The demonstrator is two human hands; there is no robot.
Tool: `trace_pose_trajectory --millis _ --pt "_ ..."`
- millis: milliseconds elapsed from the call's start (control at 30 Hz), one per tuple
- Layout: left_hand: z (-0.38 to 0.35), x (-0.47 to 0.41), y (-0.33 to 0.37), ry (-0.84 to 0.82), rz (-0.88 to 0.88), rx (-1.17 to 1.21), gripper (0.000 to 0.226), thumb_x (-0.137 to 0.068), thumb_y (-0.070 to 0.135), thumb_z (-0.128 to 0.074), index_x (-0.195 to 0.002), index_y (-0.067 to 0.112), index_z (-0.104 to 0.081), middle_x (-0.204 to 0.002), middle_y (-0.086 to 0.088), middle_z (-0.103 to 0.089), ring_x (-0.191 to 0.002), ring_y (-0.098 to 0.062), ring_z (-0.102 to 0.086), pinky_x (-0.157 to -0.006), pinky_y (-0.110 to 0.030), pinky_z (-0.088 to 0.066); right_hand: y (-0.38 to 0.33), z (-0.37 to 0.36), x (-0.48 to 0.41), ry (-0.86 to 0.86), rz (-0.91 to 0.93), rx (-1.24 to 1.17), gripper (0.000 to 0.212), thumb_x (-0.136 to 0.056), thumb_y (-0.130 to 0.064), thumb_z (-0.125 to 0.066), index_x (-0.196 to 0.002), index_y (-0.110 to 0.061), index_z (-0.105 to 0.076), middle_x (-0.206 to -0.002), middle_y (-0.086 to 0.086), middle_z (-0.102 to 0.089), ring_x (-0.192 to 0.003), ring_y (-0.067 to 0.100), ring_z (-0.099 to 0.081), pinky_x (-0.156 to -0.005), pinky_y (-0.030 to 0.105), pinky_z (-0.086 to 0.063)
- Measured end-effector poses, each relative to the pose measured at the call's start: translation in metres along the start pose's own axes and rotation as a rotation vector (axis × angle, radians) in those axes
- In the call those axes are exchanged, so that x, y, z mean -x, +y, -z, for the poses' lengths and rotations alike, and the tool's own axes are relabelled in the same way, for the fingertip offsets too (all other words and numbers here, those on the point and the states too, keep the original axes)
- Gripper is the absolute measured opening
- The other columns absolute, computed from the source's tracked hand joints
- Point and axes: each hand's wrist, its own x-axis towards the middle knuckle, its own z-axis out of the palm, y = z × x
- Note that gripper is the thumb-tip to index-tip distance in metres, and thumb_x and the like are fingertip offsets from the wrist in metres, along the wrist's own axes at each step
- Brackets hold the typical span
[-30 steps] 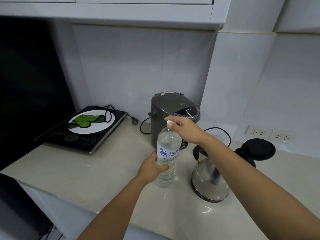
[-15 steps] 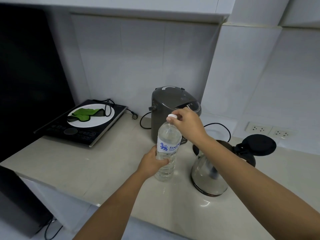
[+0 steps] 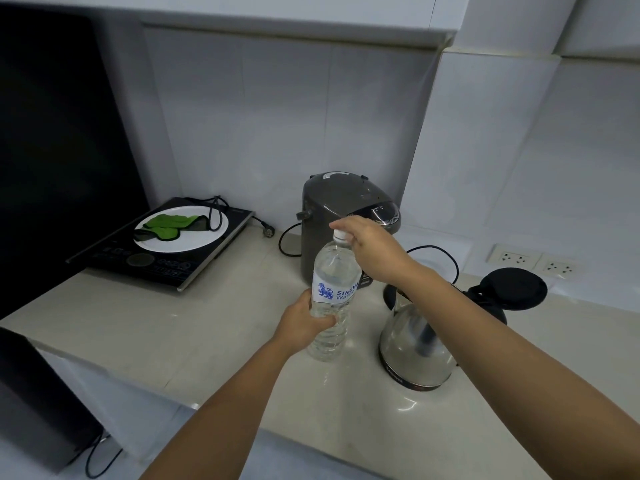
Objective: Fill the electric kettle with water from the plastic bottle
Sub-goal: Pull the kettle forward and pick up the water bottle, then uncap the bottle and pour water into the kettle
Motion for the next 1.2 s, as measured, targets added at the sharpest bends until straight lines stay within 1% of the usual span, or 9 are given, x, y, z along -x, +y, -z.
trace_pose_trajectory --millis 200,333,467,567,700,900,1000,1067,1200 --pt "0.0 0.0 -0.001 0.015 -0.005 -0.008 0.059 -0.075 0.023 -0.08 -0.128 0.024 -0.055 -0.114 0.006 -0.068 -0.104 -0.011 -0.064 -0.086 -0.025 -0.05 0.002 0.002 0.006 0.206 -0.066 -0.23 0.041 -0.103 -0.003 -0.039 -0.141 -0.014 -0.052 -0.143 0.002 -0.051 -0.13 0.016 -0.047 -0.099 0.018 -0.033" --pt "-0.001 -0.001 -0.003 0.015 0.0 0.002 0.059 -0.074 0.022 -0.08 -0.128 0.023 -0.056 -0.115 0.005 -0.068 -0.103 -0.012 -0.065 -0.087 -0.027 -0.052 0.015 -0.011 0.016 0.369 -0.199 -0.364 0.038 -0.104 -0.012 -0.044 -0.141 -0.014 -0.052 -0.141 0.001 -0.054 -0.127 0.012 -0.048 -0.099 0.018 -0.034" --pt "-0.001 -0.002 -0.002 0.02 -0.002 -0.008 0.057 -0.075 0.021 -0.079 -0.127 0.025 -0.055 -0.113 0.006 -0.068 -0.102 -0.012 -0.065 -0.085 -0.025 -0.05 0.034 -0.046 0.047 0.402 -0.355 -0.43 0.038 -0.103 -0.011 -0.046 -0.141 -0.014 -0.053 -0.14 0.001 -0.054 -0.127 0.013 -0.049 -0.097 0.018 -0.033" --pt "-0.002 -0.002 -0.002 0.019 0.002 -0.029 0.06 -0.074 0.025 -0.079 -0.128 0.024 -0.054 -0.115 0.005 -0.067 -0.104 -0.014 -0.065 -0.091 -0.032 -0.052 0.047 -0.074 0.072 0.384 -0.427 -0.395 0.038 -0.102 -0.012 -0.048 -0.14 -0.012 -0.054 -0.139 0.002 -0.054 -0.129 0.017 -0.05 -0.101 0.023 -0.036" --pt "-0.002 -0.002 0.002 0.001 0.007 -0.034 0.061 -0.075 0.028 -0.08 -0.13 0.024 -0.052 -0.118 0.007 -0.066 -0.105 -0.012 -0.064 -0.086 -0.027 -0.05 0.057 -0.106 0.101 0.293 -0.504 -0.35 0.036 -0.101 -0.018 -0.052 -0.136 -0.011 -0.058 -0.139 0.008 -0.056 -0.127 0.024 -0.052 -0.108 0.038 -0.041" --pt "0.003 0.002 0.0 -0.041 -0.036 -0.035 0.094 -0.069 0.041 -0.083 -0.148 0.031 -0.032 -0.133 0.015 -0.058 -0.124 -0.007 -0.055 -0.103 -0.032 -0.045 0.063 -0.153 0.131 0.098 -0.539 -0.199 0.035 -0.097 -0.013 -0.056 -0.13 -0.007 -0.063 -0.126 0.014 -0.065 -0.115 0.032 -0.057 -0.095 0.033 -0.042" --pt "0.008 0.004 0.005 -0.029 -0.079 -0.059 0.109 -0.063 0.054 -0.083 -0.152 0.037 -0.021 -0.148 0.015 -0.046 -0.138 -0.007 -0.04 -0.112 -0.036 -0.037 0.066 -0.171 0.139 0.016 -0.552 -0.145 0.014 -0.092 -0.014 -0.056 -0.092 -0.009 -0.069 -0.091 0.012 -0.068 -0.09 0.035 -0.06 -0.076 0.037 -0.046" --pt "0.011 0.004 0.012 -0.01 -0.105 -0.058 0.105 -0.066 0.052 -0.083 -0.152 0.035 -0.025 -0.149 0.014 -0.045 -0.139 -0.006 -0.038 -0.112 -0.035 -0.036 0.069 -0.183 0.142 -0.027 -0.554 -0.116 0.015 -0.086 -0.012 -0.054 -0.071 -0.014 -0.053 -0.073 0.004 -0.058 -0.075 0.032 -0.054 -0.063 0.037 -0.043" --pt "0.012 0.003 0.021 0.025 -0.111 0.029 0.094 -0.062 0.051 -0.083 -0.143 0.037 -0.039 -0.132 0.015 -0.059 -0.127 -0.007 -0.053 -0.107 -0.039 -0.045 0.068 -0.191 0.151 -0.108 -0.546 -0.156 0.027 -0.083 -0.002 -0.051 -0.074 -0.027 -0.047 -0.083 -0.004 -0.055 -0.082 0.021 -0.045 -0.072 0.03 -0.037"
